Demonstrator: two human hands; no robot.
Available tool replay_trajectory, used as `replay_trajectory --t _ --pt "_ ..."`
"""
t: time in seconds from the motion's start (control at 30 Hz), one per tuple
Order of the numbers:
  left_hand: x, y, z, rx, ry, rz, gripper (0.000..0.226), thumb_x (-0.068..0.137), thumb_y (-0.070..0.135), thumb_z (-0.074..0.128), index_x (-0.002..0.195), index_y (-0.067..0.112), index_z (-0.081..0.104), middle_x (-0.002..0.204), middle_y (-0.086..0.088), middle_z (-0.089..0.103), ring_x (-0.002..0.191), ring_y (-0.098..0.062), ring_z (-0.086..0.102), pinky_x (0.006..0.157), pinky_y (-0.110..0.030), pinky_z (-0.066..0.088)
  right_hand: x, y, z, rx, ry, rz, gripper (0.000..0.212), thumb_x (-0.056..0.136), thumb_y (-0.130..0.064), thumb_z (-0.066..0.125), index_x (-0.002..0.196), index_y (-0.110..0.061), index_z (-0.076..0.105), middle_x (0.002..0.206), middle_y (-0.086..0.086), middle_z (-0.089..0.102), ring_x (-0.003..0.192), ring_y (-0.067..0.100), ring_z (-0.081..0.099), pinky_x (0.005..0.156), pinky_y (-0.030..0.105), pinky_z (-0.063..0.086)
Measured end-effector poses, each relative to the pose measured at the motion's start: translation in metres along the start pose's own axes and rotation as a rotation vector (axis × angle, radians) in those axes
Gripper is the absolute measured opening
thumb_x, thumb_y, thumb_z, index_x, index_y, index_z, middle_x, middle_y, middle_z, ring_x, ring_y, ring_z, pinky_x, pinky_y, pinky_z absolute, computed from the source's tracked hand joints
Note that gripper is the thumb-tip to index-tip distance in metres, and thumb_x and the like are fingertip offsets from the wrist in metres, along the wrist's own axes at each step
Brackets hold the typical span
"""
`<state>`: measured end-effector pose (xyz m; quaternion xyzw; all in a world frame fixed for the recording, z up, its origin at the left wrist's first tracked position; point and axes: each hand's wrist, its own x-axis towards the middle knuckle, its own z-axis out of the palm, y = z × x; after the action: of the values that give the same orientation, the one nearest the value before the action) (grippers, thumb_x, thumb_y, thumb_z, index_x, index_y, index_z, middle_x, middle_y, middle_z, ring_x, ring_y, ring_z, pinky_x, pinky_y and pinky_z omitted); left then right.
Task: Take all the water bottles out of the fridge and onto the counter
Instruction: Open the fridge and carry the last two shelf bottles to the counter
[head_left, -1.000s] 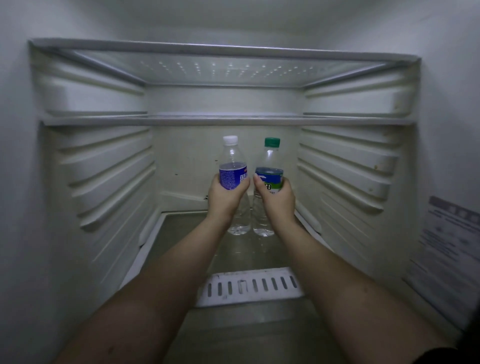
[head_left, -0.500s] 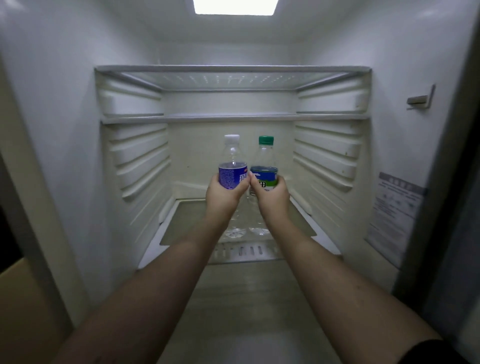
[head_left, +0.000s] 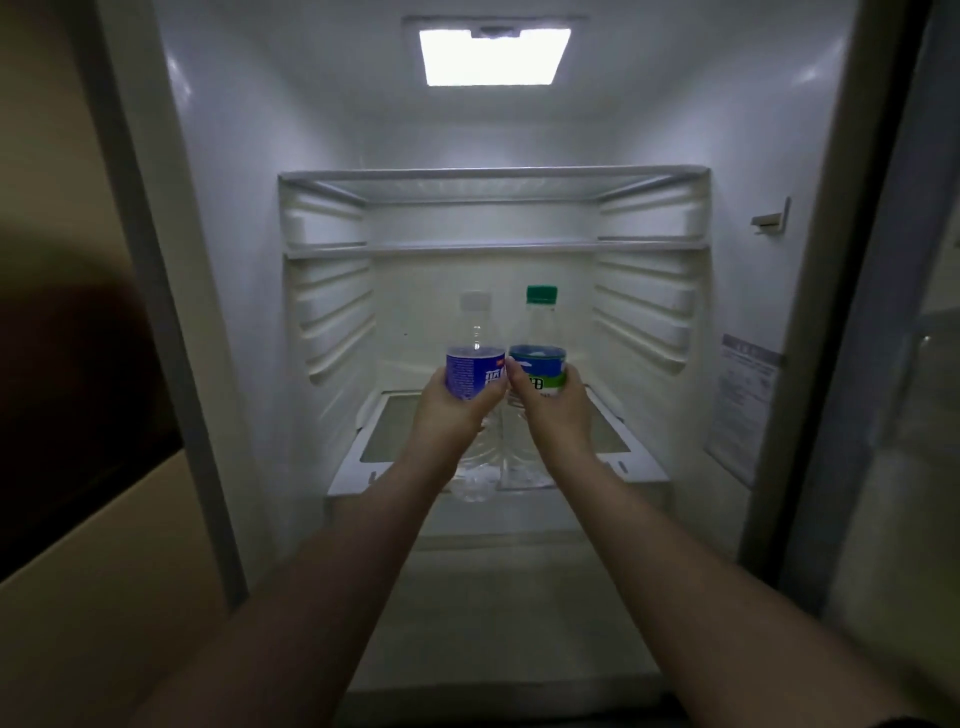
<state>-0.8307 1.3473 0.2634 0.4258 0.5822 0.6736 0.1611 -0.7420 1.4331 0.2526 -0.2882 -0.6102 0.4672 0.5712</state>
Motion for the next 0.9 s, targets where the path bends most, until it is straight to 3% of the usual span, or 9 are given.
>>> replay_trajectory --t 0.17,0.23,0.37,0.47,0.57,0.67,0.77,0.9 --pt "-0.027 0.01 -0.007 -0.04 -0.068 0.004 0.035 0.083 0.035 0.075 0.112 0.026 0.058 0.102 0.003 0.07 0.093 -0.012 0.067 0.068 -0.021 0.05 -0.026 -0.014 -0.012 0.012 0.014 -0.035 0.042 0.076 -0.05 0.075 0.105 -0.025 0.058 0.098 -0.007 0.068 0.089 0.01 0.067 0.081 0.033 0.057" --pt "-0.038 0.009 -0.009 -0.056 -0.106 -0.003 0.031 0.081 0.038 0.076 0.106 0.032 0.059 0.101 0.004 0.07 0.093 -0.013 0.067 0.07 -0.025 0.053 -0.039 -0.02 -0.018 -0.015 0.016 -0.043 0.04 0.076 -0.051 0.075 0.104 -0.027 0.058 0.099 -0.006 0.068 0.09 0.01 0.067 0.081 0.031 0.057" --pt "-0.072 0.005 -0.018 -0.078 -0.1 -0.048 0.036 0.078 0.045 0.077 0.107 0.031 0.061 0.1 0.002 0.071 0.094 -0.017 0.068 0.074 -0.032 0.056 -0.078 -0.034 -0.03 -0.024 0.016 -0.071 0.032 0.079 -0.042 0.075 0.101 -0.025 0.059 0.093 -0.007 0.068 0.084 0.004 0.067 0.066 0.012 0.052" --pt "-0.105 0.013 -0.025 -0.103 -0.108 -0.062 0.04 0.077 0.046 0.077 0.109 0.027 0.061 0.1 0.001 0.071 0.093 -0.018 0.069 0.073 -0.033 0.058 -0.11 -0.046 -0.038 -0.017 -0.012 -0.075 0.029 0.082 -0.039 0.074 0.103 -0.026 0.059 0.095 -0.008 0.069 0.087 0.005 0.068 0.071 0.016 0.054" --pt "-0.135 0.022 -0.03 -0.123 -0.114 -0.081 0.03 0.08 0.042 0.076 0.102 0.031 0.06 0.098 0.002 0.07 0.093 -0.017 0.068 0.068 -0.027 0.054 -0.14 -0.055 -0.047 -0.012 -0.019 -0.073 0.022 0.081 -0.04 0.074 0.096 -0.033 0.06 0.092 -0.01 0.071 0.087 0.005 0.069 0.075 0.022 0.056" --pt "-0.158 0.035 -0.034 -0.138 -0.106 -0.079 0.035 0.081 0.039 0.076 0.109 0.028 0.058 0.1 0.002 0.068 0.093 -0.015 0.065 0.064 -0.023 0.049 -0.164 -0.067 -0.056 0.005 -0.016 -0.07 0.019 0.082 -0.037 0.074 0.095 -0.033 0.06 0.09 -0.011 0.071 0.085 0.005 0.07 0.071 0.019 0.056" --pt "-0.179 0.049 -0.039 -0.161 -0.102 -0.067 0.041 0.081 0.039 0.076 0.115 0.023 0.06 0.102 0.0 0.069 0.092 -0.016 0.067 0.062 -0.021 0.048 -0.182 -0.079 -0.065 0.031 -0.011 -0.06 0.022 0.083 -0.033 0.073 0.101 -0.026 0.062 0.094 -0.006 0.072 0.086 0.007 0.07 0.071 0.02 0.056" --pt "-0.207 0.064 -0.043 -0.151 -0.126 -0.055 0.04 0.081 0.036 0.077 0.113 0.022 0.06 0.099 0.0 0.071 0.089 -0.014 0.068 0.062 -0.019 0.049 -0.204 -0.095 -0.075 0.044 -0.005 -0.005 0.041 0.083 -0.041 0.071 0.114 -0.017 0.061 0.102 0.001 0.072 0.09 0.014 0.071 0.067 0.02 0.057"
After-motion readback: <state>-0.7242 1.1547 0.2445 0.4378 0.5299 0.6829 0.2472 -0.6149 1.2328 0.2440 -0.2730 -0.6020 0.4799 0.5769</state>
